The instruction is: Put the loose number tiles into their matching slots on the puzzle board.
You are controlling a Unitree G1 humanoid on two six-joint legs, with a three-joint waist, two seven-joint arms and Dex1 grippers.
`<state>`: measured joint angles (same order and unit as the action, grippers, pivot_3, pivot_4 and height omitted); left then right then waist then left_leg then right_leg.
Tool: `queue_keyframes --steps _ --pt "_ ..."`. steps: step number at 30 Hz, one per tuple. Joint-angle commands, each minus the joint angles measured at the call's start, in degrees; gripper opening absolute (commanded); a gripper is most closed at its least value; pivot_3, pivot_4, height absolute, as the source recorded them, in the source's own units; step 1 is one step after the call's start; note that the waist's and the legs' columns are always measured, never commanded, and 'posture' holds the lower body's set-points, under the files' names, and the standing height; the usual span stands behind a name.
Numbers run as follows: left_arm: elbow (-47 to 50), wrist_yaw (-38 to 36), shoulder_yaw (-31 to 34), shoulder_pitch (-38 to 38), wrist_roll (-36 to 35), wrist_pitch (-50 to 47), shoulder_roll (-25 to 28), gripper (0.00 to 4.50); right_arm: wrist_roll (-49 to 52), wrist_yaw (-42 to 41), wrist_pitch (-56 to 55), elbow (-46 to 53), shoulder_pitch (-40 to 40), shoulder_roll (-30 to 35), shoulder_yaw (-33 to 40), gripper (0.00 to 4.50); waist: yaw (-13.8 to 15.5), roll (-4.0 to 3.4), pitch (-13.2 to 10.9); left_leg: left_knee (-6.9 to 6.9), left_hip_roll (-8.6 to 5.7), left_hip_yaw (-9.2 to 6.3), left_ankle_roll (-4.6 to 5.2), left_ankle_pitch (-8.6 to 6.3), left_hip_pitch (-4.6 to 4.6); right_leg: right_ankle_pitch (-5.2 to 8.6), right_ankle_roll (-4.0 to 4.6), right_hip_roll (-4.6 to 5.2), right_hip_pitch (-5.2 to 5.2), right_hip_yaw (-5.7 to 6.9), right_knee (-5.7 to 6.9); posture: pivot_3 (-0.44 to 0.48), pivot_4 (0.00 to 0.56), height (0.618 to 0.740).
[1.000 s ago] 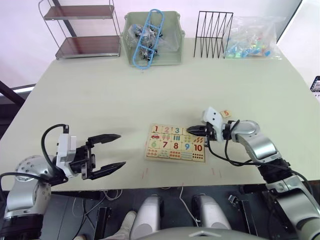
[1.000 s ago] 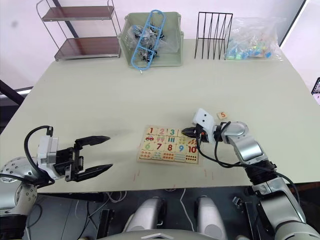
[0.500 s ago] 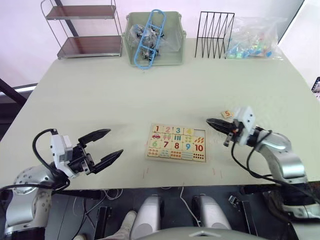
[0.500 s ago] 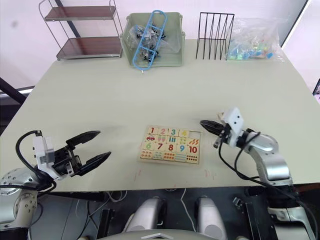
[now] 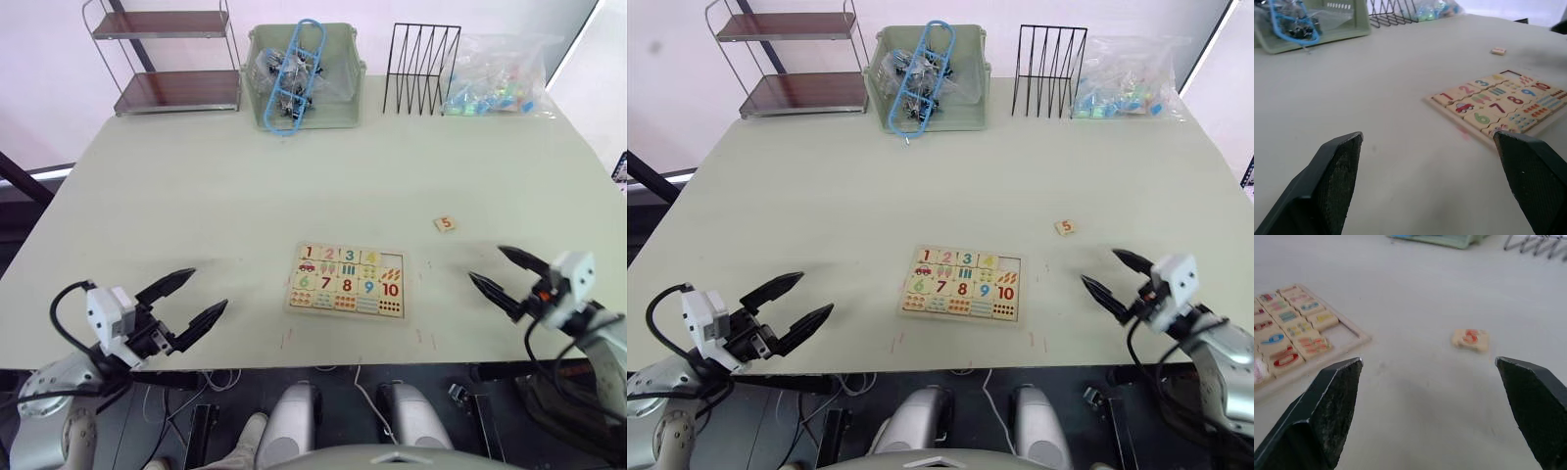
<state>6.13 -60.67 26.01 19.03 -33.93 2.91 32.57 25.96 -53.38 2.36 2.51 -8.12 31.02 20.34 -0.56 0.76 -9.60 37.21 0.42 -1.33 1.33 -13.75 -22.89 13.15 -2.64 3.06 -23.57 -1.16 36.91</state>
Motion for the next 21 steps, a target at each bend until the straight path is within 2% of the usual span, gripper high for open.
queue_keyframes --steps 1,7,21 --pt "1.2 0.7 2.8 1.7 -0.3 1.9 -0.3 4.50 1.8 0.3 -3.9 0.8 -2.8 -0.9 3.9 4.43 0.0 0.00 0.0 0.00 0.00 0.01 0.00 0.00 0.00 0.01 -0.01 0.00 -0.01 -0.01 0.00 0.000 0.150 0.740" --pt "1.1 1.2 4.0 4.6 0.4 2.8 -0.2 4.50 1.8 1.3 -7.7 0.0 -8.4 -2.9 5.8 4.43 -0.2 0.02 0.0 -0.01 0.08 0.08 0.00 -0.01 0.05 0.10 -0.15 -0.04 -0.02 -0.06 0.00 0.000 0.150 0.740" --pt "0.5 2.2 4.4 3.3 0.0 2.2 -0.1 4.50 2.1 5.0 -7.3 3.6 -8.5 -4.3 3.5 4.43 -0.1 0.01 0.0 0.00 0.09 0.14 0.00 -0.01 0.08 0.10 -0.15 -0.02 -0.02 -0.11 0.00 0.000 0.150 0.740"
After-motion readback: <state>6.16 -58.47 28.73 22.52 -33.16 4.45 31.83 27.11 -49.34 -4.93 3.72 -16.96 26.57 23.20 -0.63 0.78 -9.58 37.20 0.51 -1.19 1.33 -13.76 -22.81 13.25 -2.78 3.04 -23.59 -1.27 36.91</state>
